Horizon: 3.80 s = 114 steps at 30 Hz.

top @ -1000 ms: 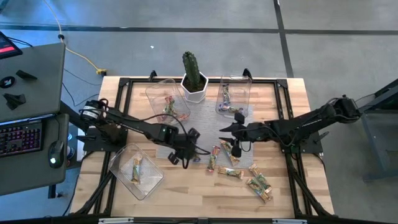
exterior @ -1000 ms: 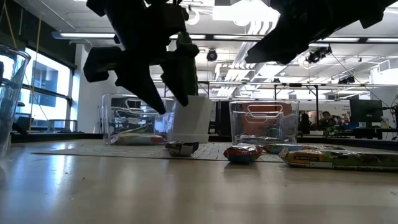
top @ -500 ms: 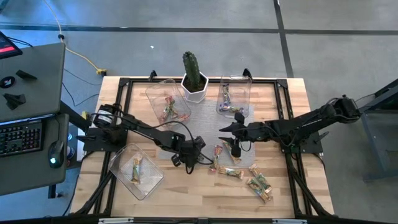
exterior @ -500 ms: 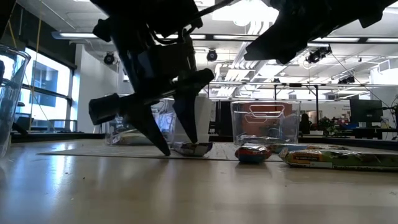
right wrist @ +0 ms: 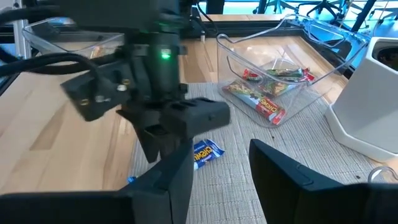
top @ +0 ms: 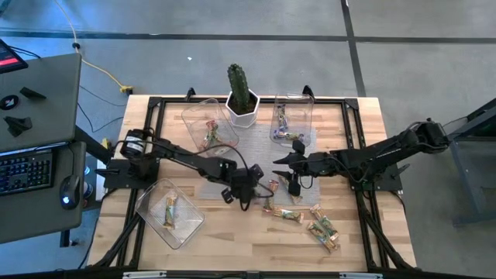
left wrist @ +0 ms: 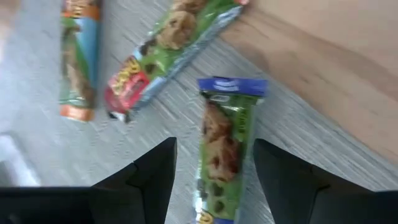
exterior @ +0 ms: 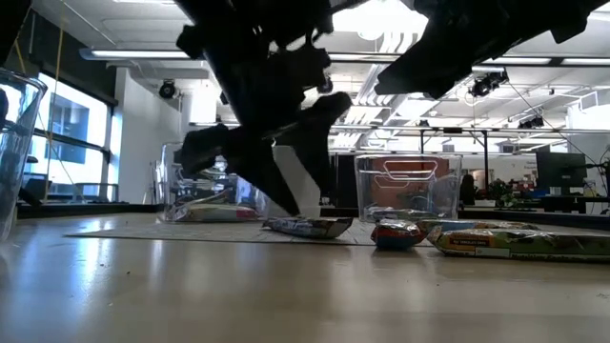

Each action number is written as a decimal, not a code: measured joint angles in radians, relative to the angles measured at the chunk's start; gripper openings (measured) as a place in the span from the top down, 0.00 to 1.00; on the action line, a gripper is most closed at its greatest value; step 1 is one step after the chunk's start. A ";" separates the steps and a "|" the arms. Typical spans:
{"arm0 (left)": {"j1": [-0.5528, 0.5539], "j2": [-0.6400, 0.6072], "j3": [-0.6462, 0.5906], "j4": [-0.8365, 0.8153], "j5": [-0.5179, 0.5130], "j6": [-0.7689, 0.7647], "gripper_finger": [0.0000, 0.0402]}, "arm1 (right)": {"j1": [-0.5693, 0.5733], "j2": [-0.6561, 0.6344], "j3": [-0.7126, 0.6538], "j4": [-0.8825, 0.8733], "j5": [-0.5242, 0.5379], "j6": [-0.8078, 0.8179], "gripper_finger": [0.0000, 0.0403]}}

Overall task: Pick and place Granola Bars by type
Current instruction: Put the blue granola bar into the top right transparent bin, then put the yellow granola bar into the bottom transparent bin

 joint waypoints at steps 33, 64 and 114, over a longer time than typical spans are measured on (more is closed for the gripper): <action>0.078 0.071 0.088 -0.140 0.058 -0.210 0.79 | 0.037 -0.039 0.000 0.036 -0.039 0.057 0.65; 0.416 0.260 0.380 0.629 0.129 -0.696 0.79 | 0.406 -0.438 0.000 -0.641 0.903 0.247 0.65; 0.391 -0.493 0.380 0.015 0.001 -0.649 0.53 | 0.440 0.447 0.444 -1.212 -0.496 1.078 0.65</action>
